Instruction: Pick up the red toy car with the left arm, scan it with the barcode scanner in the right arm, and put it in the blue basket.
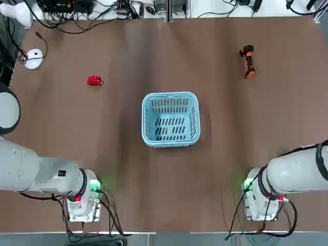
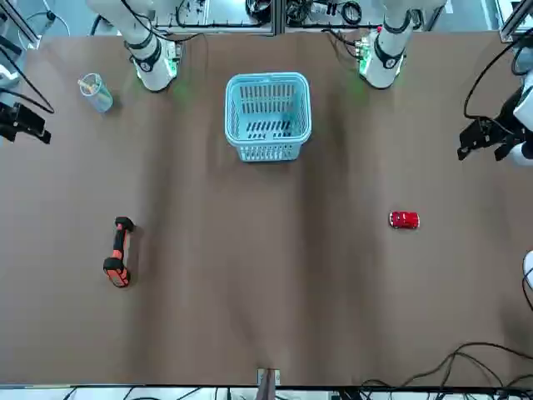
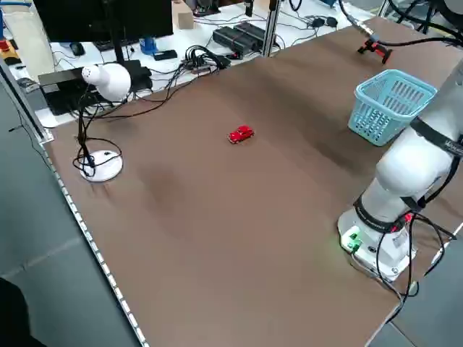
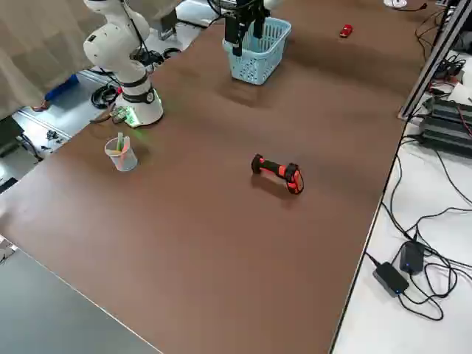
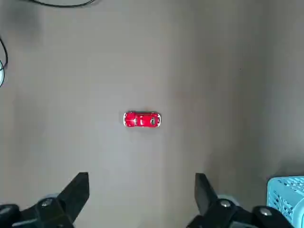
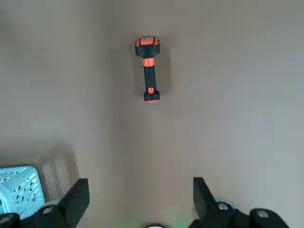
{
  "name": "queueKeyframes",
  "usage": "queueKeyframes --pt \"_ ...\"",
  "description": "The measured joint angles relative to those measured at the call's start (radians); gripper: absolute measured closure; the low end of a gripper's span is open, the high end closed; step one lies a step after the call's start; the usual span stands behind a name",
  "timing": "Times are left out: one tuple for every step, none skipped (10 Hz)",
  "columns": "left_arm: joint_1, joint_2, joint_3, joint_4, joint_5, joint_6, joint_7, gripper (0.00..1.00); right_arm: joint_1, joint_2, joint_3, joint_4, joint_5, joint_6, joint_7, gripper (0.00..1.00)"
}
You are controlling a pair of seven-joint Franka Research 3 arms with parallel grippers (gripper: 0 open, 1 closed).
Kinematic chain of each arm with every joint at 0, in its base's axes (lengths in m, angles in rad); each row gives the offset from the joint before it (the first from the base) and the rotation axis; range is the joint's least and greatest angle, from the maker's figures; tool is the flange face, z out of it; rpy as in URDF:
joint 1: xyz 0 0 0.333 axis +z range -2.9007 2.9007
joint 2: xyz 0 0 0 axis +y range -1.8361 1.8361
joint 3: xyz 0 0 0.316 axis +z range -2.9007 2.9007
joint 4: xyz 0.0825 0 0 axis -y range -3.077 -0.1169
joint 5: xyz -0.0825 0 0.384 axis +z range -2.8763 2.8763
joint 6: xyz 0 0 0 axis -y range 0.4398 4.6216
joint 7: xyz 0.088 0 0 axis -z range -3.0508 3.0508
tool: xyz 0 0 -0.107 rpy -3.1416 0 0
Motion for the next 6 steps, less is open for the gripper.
queueKeyframes --pt "0.0 0.0 0.0 0.0 0.0 0.0 0.0 0.02 0.0 0.0 0.0 0.0 0.0 0.0 0.0 0.03" --pt "0.0 0.0 0.0 0.0 0.0 0.0 0.0 0.02 0.0 0.0 0.0 0.0 0.0 0.0 0.0 0.02" --pt "0.0 0.0 0.0 0.0 0.0 0.0 0.0 0.02 0.0 0.0 0.0 0.0 0.0 0.0 0.0 0.02" --pt "0.0 0.0 0.0 0.0 0.0 0.0 0.0 0.02 0.0 0.0 0.0 0.0 0.0 0.0 0.0 0.01" --pt "0.0 0.0 0.0 0.0 0.0 0.0 0.0 0.02 0.0 0.0 0.0 0.0 0.0 0.0 0.0 0.01" --pt "0.0 0.002 0.0 0.0 0.0 0.0 0.0 0.01 0.0 0.0 0.0 0.0 0.0 0.0 0.0 0.01"
